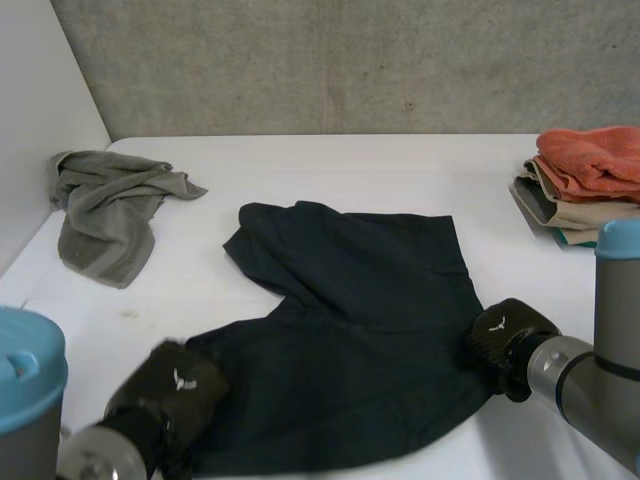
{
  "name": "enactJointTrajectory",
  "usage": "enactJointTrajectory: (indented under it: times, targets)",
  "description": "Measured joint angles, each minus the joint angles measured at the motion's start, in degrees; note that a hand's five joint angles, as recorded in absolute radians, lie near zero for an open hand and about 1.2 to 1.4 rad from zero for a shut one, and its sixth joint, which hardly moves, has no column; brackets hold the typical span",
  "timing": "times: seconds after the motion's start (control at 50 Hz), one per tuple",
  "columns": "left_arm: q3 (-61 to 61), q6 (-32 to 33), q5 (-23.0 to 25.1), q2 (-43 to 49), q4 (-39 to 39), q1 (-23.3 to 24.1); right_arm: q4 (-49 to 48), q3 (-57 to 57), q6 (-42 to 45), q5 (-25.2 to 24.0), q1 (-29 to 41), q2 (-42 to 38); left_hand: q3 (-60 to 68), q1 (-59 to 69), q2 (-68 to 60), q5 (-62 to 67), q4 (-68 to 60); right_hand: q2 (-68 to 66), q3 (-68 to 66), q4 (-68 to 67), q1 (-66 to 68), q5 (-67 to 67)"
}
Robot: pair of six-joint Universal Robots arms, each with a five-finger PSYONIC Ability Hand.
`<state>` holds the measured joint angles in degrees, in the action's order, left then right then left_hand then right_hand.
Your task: Fold the laundry.
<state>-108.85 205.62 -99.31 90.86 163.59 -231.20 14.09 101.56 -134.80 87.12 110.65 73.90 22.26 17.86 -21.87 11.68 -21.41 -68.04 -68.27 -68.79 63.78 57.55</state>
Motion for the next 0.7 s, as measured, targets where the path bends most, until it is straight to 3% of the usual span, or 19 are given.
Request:
enactJointTrajectory:
  times: [0.04,0.12,0.26,0.38,0.58,0.64,0.7]
  targets:
    - [1.28,0.80,0.26,0.20,3.11,-1.24,-1.35,1.03,-0.23,-0.71,-0.08,0.24,-6.38,-4.10,6.12,-6.51,6.04,0.00,0.00,0.00,0.00,0.00]
    - [4.31,2.65,3.27,1.72,12.68,-5.90,-4.84,2.36,-0.65,-1.90,-0.07,0.20,-6.52,-3.78,6.21,-6.76,6.17,0.00,0.00,0.00,0.00,0.20]
    - [11.84,3.71,18.87,12.95,27.80,-14.10,-9.78,3.67,-0.94,-2.29,0.39,-0.20,2.96,7.75,-3.27,3.68,-3.79,0.00,0.00,0.00,0.00,0.29]
    - [23.26,3.85,27.49,27.56,31.17,-17.05,-11.62,4.12,-1.50,-2.23,0.47,-0.47,6.17,10.70,-6.54,7.28,-7.42,0.00,0.00,0.00,0.00,0.30]
    - [40.67,4.03,28.43,45.44,28.85,-18.90,-13.13,4.19,-2.05,-2.10,0.35,-2.21,19.84,24.88,-20.28,19.65,-20.23,0.00,0.00,0.00,0.00,0.42]
    - [43.39,4.59,27.78,48.03,27.24,-18.94,-13.29,4.17,-2.06,-2.07,0.28,-2.58,41.72,48.30,-42.80,42.01,-42.82,0.00,0.00,0.00,0.00,0.50]
    - [44.35,5.56,26.40,49.25,26.01,-18.77,-13.47,4.09,-2.05,-2.04,0.11,-2.78,45.53,48.74,-46.27,44.51,-46.71,0.00,0.00,0.00,0.00,0.54]
